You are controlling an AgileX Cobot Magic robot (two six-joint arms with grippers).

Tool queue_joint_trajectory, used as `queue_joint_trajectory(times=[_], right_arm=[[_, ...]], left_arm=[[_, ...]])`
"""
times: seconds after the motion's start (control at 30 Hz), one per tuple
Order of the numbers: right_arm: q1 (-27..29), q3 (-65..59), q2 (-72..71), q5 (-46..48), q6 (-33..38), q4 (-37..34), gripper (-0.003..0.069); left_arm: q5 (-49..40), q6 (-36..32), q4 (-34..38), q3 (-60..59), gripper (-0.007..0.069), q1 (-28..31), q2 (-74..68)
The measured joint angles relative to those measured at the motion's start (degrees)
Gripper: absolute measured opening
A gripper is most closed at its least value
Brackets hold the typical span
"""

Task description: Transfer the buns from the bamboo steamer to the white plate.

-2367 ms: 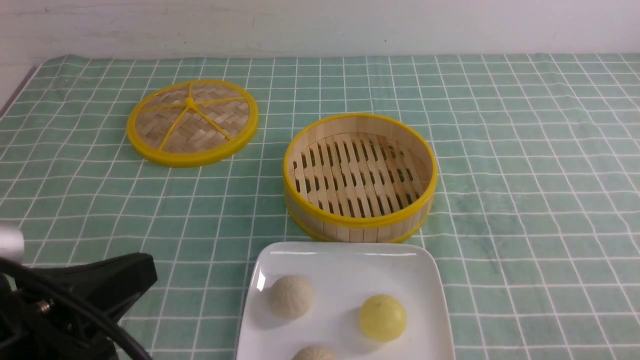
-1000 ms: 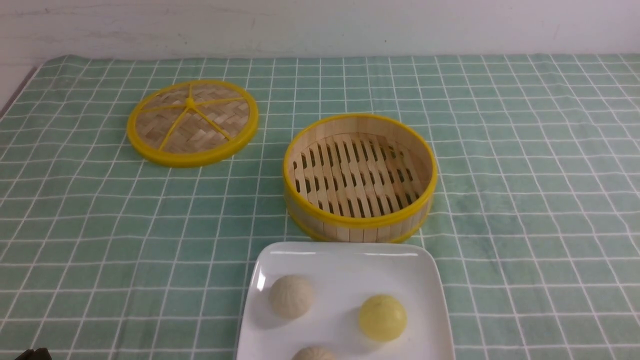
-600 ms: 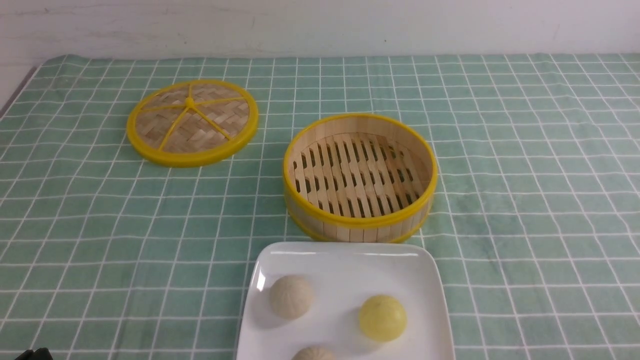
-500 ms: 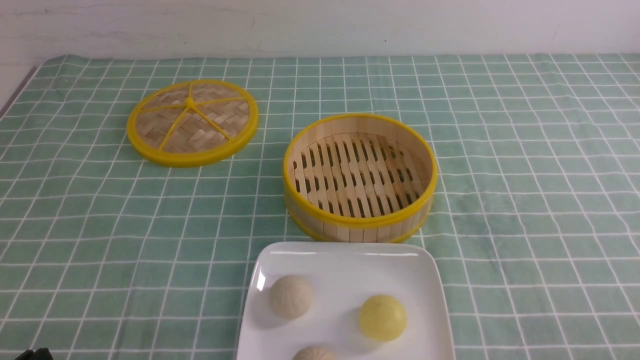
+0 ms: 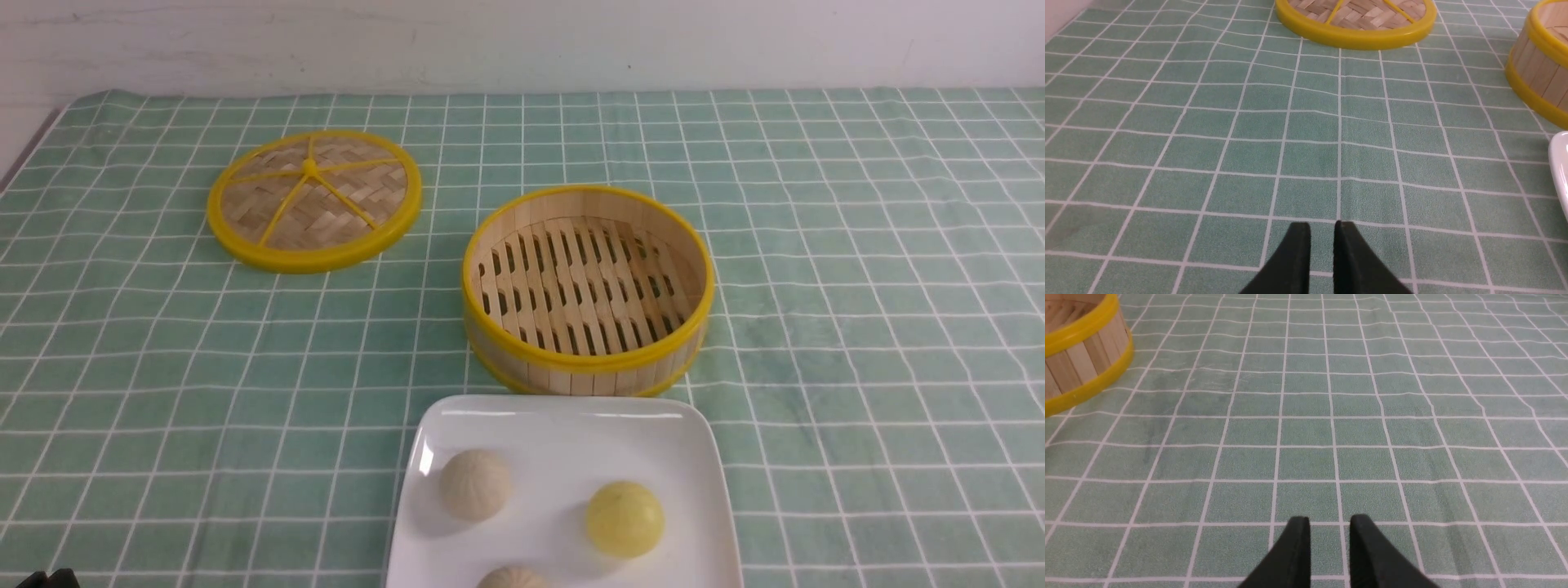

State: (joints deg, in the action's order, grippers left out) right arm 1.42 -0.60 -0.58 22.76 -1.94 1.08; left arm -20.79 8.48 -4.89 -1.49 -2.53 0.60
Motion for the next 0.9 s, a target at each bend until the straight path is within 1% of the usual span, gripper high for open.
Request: queue_joint_trajectory(times=[0.63, 0.9], right_arm=[[0.0, 0.0, 0.0, 0.0, 0.0, 0.0, 0.0201], [0.0, 0.0, 0.0, 0.0, 0.0, 0.0, 0.0202]], left_arm=[[0.0, 0.0, -0.2, 0.0, 0.0129, 0.0, 0.0], [-0.1, 0.0, -0.2, 0.0, 0.0136, 0.0, 0.0]])
